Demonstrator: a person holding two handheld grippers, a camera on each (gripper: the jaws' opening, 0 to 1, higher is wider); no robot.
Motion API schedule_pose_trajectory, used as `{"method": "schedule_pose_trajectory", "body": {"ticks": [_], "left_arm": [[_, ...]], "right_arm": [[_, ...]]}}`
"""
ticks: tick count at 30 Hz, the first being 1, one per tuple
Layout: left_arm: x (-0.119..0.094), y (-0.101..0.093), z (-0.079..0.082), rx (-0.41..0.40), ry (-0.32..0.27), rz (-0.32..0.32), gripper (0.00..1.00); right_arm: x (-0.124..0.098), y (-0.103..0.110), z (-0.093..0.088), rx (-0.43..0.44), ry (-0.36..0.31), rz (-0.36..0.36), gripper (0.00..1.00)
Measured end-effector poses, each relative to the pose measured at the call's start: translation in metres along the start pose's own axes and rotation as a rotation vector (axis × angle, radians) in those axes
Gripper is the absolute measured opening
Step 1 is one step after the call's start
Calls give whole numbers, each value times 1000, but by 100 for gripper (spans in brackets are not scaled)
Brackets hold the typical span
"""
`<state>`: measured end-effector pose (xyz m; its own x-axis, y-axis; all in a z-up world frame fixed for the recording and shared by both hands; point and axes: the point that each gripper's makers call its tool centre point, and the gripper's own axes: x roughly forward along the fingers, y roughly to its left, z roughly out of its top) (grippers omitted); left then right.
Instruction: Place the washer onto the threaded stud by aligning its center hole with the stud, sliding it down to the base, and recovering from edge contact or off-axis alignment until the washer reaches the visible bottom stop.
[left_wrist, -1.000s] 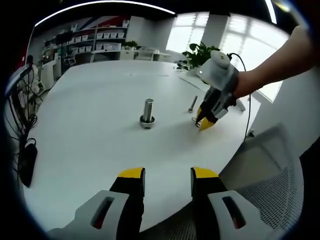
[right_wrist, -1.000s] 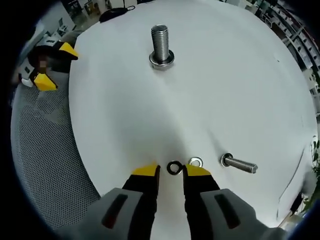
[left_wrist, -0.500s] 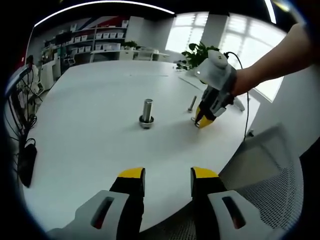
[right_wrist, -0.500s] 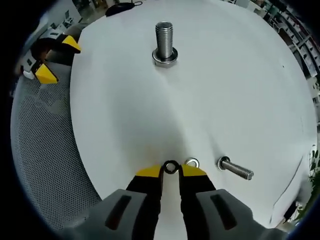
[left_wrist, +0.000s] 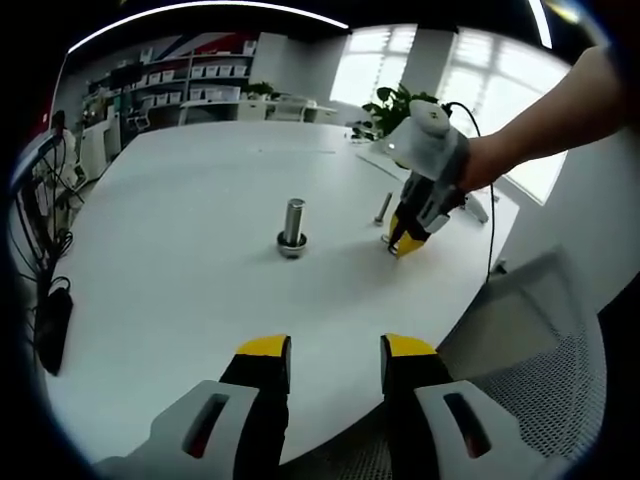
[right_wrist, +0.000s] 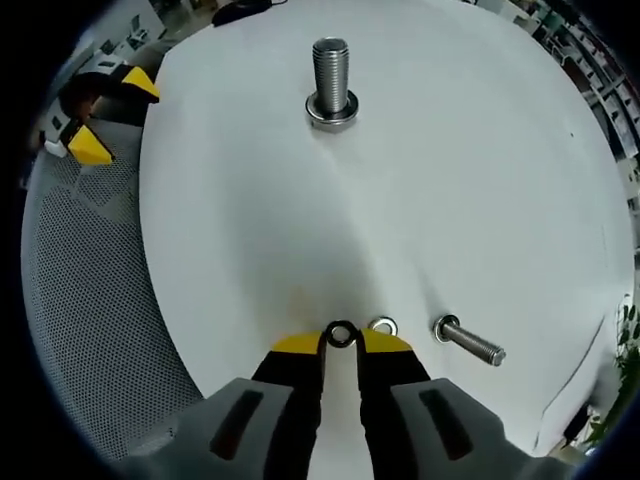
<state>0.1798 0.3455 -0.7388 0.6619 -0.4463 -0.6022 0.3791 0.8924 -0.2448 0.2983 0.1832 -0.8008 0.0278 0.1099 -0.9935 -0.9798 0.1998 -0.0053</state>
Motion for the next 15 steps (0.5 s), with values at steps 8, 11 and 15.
{"method": "schedule_pose_trajectory", "body": {"ticks": [8, 11, 15], "left_arm": [[0, 0, 0, -3, 2, 0, 34], [0, 0, 0, 0, 5, 0, 34], [0, 0, -1, -2, 9, 1, 34]], "right_arm": [[0, 2, 0, -75, -10, -32, 14], [0, 1, 1, -41, -21, -31, 14], [-1, 2, 1, -34, -29, -35, 14]]}}
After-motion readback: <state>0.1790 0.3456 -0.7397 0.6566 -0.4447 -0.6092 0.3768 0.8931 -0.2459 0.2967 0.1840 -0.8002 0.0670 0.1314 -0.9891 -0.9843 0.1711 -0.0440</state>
